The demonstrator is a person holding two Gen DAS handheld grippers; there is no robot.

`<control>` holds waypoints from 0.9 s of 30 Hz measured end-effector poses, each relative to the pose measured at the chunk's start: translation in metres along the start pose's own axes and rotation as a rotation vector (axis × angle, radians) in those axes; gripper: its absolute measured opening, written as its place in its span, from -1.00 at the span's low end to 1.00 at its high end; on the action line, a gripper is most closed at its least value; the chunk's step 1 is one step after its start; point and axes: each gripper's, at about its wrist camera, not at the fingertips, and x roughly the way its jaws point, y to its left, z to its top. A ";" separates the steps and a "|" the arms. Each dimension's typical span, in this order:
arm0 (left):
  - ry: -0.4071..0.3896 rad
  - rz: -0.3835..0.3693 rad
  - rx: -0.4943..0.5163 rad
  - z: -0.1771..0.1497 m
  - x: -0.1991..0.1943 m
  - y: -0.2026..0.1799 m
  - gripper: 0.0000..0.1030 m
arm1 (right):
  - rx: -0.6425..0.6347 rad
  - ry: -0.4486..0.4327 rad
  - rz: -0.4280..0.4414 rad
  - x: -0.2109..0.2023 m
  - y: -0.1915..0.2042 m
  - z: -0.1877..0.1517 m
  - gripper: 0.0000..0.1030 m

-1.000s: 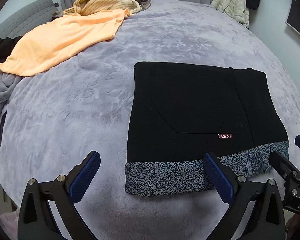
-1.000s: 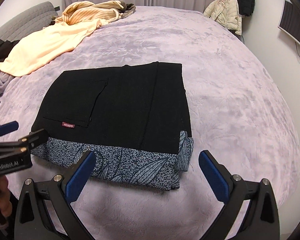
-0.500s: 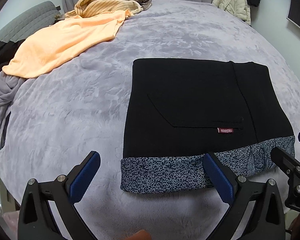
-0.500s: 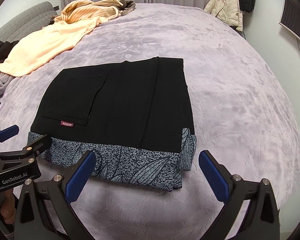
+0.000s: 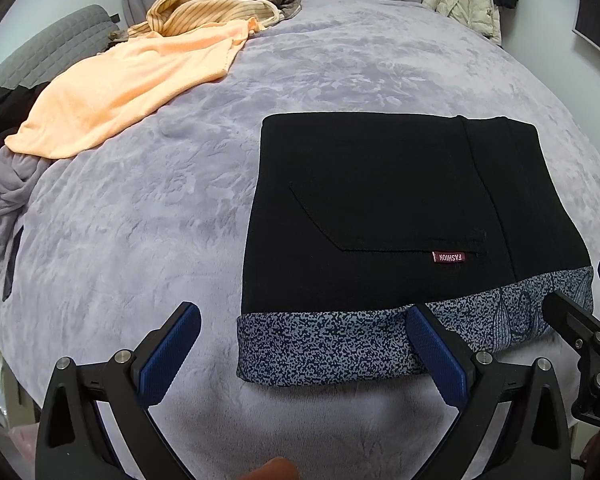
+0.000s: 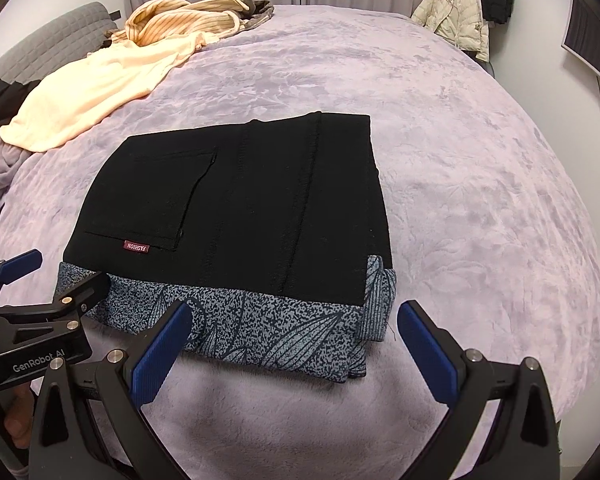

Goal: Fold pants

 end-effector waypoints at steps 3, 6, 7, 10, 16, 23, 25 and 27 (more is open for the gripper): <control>0.003 0.000 -0.002 0.000 0.000 0.000 1.00 | -0.006 0.002 0.003 0.000 0.001 0.000 0.99; 0.004 0.002 0.002 -0.001 0.000 0.000 1.00 | -0.013 0.005 0.001 0.001 0.002 -0.001 0.99; 0.004 0.003 0.002 0.000 0.000 0.000 1.00 | -0.015 0.007 0.001 0.001 0.002 -0.001 0.99; 0.005 0.003 0.001 0.000 0.000 -0.001 1.00 | -0.021 0.008 0.005 0.001 0.003 -0.001 0.99; 0.006 0.004 0.005 -0.001 0.000 -0.001 1.00 | -0.023 0.008 0.005 0.001 0.004 -0.001 0.99; 0.009 0.007 0.008 -0.002 -0.002 -0.001 1.00 | -0.022 0.004 0.007 0.001 0.002 -0.001 0.99; 0.008 0.010 0.010 -0.002 -0.002 -0.001 1.00 | -0.022 0.004 0.008 0.001 0.002 -0.001 0.99; 0.009 0.012 0.010 -0.002 -0.002 -0.002 1.00 | -0.027 0.003 0.010 0.001 0.001 0.000 0.99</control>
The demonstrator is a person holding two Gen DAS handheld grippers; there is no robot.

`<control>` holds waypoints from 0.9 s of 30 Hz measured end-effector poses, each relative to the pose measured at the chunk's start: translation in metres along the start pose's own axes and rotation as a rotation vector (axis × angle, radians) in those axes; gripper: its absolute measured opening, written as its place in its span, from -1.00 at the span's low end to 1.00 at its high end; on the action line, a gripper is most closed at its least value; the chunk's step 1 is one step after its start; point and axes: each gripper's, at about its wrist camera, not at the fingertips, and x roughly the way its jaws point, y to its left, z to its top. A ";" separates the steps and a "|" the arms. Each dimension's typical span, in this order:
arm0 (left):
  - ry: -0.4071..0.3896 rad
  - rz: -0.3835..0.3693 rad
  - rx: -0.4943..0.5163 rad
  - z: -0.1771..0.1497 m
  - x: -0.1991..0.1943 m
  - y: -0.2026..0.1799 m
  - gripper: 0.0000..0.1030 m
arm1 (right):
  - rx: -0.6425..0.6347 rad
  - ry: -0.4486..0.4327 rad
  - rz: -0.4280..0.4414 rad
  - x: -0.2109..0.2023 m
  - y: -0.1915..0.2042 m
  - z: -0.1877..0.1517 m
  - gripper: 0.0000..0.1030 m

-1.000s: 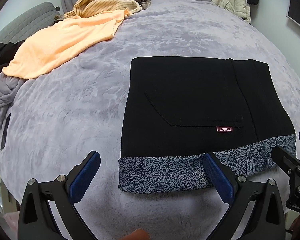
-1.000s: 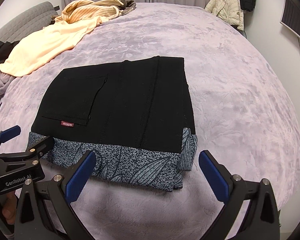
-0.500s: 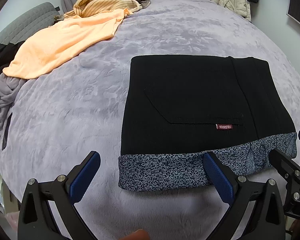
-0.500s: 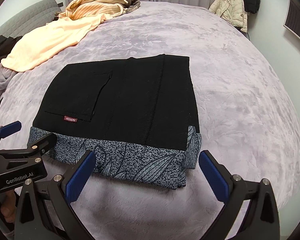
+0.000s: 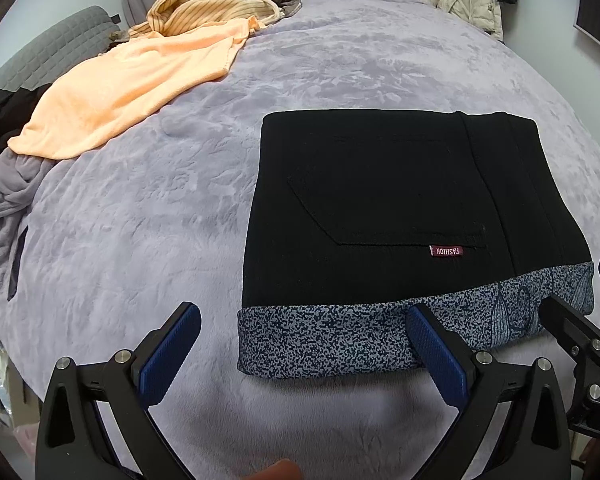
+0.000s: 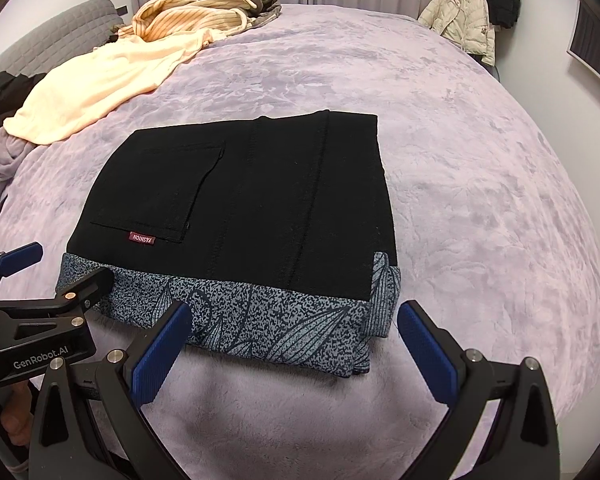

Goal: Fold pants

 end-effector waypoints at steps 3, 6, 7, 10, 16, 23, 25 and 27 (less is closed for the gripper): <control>0.000 0.002 0.001 0.000 0.000 0.000 1.00 | -0.006 -0.002 0.001 0.000 0.000 0.001 0.99; 0.001 0.005 0.001 -0.001 -0.001 -0.001 1.00 | -0.008 -0.005 0.001 -0.001 0.000 0.001 0.99; 0.000 0.008 0.002 -0.001 -0.001 -0.001 1.00 | -0.009 -0.007 0.001 -0.001 -0.001 0.001 0.99; 0.000 0.013 0.004 -0.001 -0.002 -0.003 1.00 | -0.010 -0.010 0.004 -0.001 -0.002 0.002 0.99; 0.002 0.016 0.009 -0.002 -0.003 -0.006 1.00 | -0.013 -0.020 0.009 -0.003 -0.006 0.002 0.99; 0.003 0.017 0.017 0.000 -0.006 -0.016 1.00 | -0.014 -0.039 0.017 -0.008 -0.015 0.003 0.99; 0.002 0.017 0.022 0.001 -0.007 -0.021 1.00 | -0.013 -0.043 0.020 -0.009 -0.019 0.002 0.99; 0.001 0.014 0.030 0.004 -0.009 -0.030 1.00 | -0.010 -0.044 0.022 -0.009 -0.026 0.001 0.99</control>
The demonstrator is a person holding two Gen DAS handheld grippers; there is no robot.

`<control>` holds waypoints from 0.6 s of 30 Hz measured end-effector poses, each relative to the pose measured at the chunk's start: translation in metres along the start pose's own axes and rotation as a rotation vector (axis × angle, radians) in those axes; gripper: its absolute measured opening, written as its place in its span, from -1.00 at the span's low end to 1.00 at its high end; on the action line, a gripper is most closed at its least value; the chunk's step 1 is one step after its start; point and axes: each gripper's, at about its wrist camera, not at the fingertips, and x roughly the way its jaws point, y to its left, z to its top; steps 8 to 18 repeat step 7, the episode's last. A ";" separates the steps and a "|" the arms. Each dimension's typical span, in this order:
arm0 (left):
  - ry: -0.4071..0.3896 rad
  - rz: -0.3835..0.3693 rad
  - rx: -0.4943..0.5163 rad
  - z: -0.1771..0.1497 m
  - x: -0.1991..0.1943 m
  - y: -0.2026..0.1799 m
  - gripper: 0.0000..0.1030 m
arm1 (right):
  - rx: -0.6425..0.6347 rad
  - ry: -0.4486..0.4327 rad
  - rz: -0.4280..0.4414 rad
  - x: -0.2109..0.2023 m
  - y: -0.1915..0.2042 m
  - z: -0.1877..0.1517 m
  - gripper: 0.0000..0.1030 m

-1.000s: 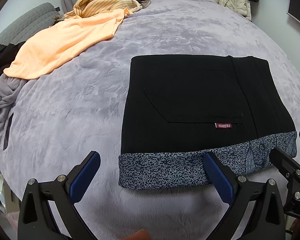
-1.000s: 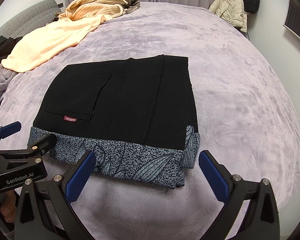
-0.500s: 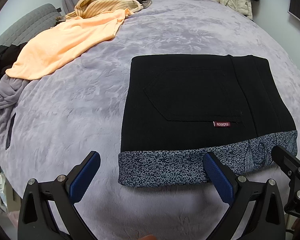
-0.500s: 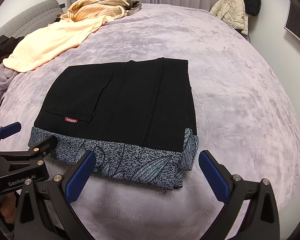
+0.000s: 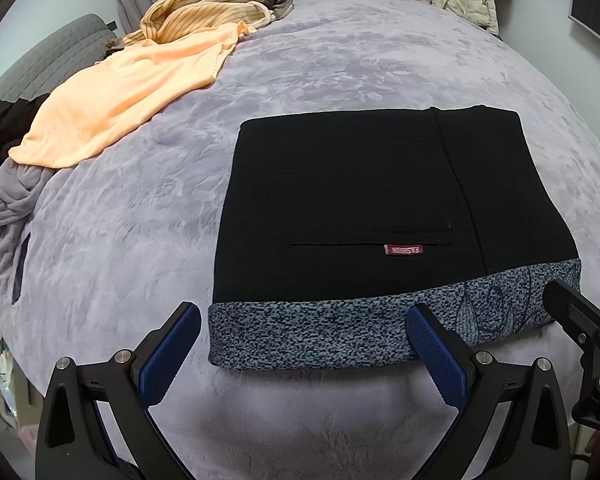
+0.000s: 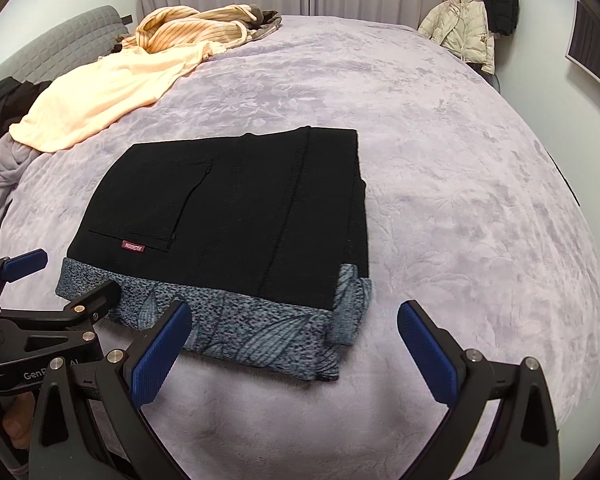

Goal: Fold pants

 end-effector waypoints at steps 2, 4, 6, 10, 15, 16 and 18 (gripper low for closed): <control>-0.005 -0.010 0.019 0.007 -0.005 -0.015 1.00 | 0.003 -0.001 0.003 0.000 -0.012 0.000 0.99; -0.019 -0.030 0.048 0.014 -0.010 -0.034 1.00 | 0.022 -0.005 -0.018 -0.002 -0.030 -0.001 0.99; -0.052 -0.059 0.097 0.025 -0.019 -0.063 1.00 | 0.048 -0.010 -0.066 -0.007 -0.058 -0.001 0.99; -0.070 -0.069 0.120 0.030 -0.023 -0.076 1.00 | 0.062 -0.016 -0.093 -0.010 -0.071 -0.001 0.99; -0.070 -0.069 0.120 0.030 -0.023 -0.076 1.00 | 0.062 -0.016 -0.093 -0.010 -0.071 -0.001 0.99; -0.070 -0.069 0.120 0.030 -0.023 -0.076 1.00 | 0.062 -0.016 -0.093 -0.010 -0.071 -0.001 0.99; -0.070 -0.069 0.120 0.030 -0.023 -0.076 1.00 | 0.062 -0.016 -0.093 -0.010 -0.071 -0.001 0.99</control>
